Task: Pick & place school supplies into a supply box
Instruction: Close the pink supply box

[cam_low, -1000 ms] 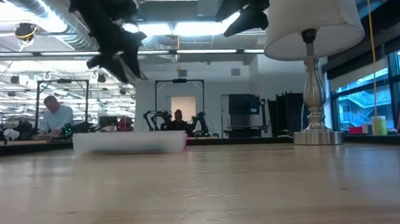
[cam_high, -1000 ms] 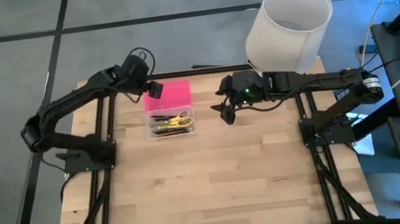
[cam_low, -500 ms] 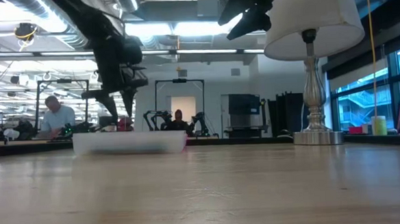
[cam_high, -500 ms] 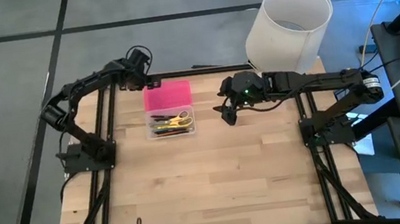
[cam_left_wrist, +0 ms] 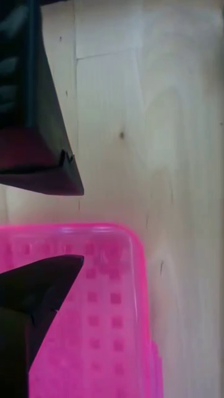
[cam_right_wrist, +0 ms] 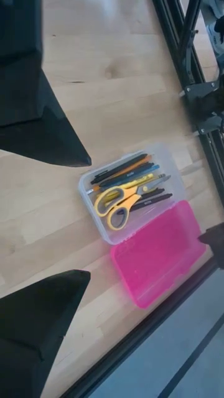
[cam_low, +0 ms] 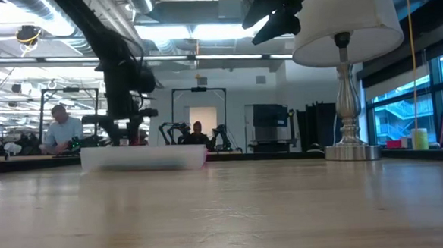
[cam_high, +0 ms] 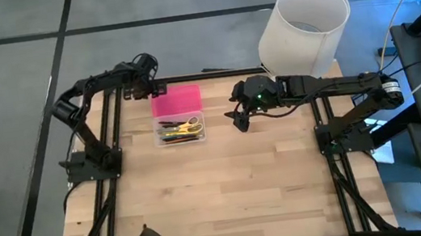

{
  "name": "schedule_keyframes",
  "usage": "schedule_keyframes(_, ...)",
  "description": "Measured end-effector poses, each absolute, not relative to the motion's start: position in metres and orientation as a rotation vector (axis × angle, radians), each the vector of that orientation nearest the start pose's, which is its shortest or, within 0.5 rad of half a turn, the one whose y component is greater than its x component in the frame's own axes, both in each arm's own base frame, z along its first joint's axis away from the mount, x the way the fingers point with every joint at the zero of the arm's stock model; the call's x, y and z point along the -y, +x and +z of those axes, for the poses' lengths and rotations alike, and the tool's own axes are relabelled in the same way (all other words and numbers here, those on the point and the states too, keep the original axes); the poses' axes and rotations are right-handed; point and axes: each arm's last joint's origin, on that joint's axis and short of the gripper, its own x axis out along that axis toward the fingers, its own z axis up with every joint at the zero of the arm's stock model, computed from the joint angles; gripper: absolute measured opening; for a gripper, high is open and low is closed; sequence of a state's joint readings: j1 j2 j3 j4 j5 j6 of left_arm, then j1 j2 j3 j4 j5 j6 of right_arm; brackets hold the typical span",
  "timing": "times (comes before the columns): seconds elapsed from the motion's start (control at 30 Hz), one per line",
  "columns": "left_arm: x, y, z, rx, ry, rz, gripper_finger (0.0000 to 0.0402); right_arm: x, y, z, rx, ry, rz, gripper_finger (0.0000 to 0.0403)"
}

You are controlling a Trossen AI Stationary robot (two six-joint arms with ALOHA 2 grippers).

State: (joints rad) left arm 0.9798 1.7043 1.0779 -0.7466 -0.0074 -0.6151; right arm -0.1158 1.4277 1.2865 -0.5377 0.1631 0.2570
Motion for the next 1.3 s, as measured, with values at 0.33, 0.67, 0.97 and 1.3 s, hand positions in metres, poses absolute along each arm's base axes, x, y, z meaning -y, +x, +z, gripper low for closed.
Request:
schedule_keyframes(0.33, -0.264, 0.177, 0.158, -1.009, -1.138, 1.213, 0.012, 0.04, 0.305, 0.328, -0.659, 0.225, -0.354, 0.0289)
schedule_keyframes(0.67, -0.27, 0.177, 0.157, -0.966, -1.093, 1.23, 0.0071, 0.04, 0.303, 0.327, -0.679, 0.223, -0.356, 0.0289)
schedule_keyframes(0.97, -0.271, 0.176, 0.157, -1.007, -1.033, 1.185, 0.0044, 0.04, 0.302, 0.325, -0.7, 0.219, -0.358, 0.0289)
schedule_keyframes(1.3, -0.271, 0.176, 0.157, -1.016, -1.019, 1.175, 0.0005, 0.04, 0.302, 0.325, -0.705, 0.22, -0.359, 0.0289)
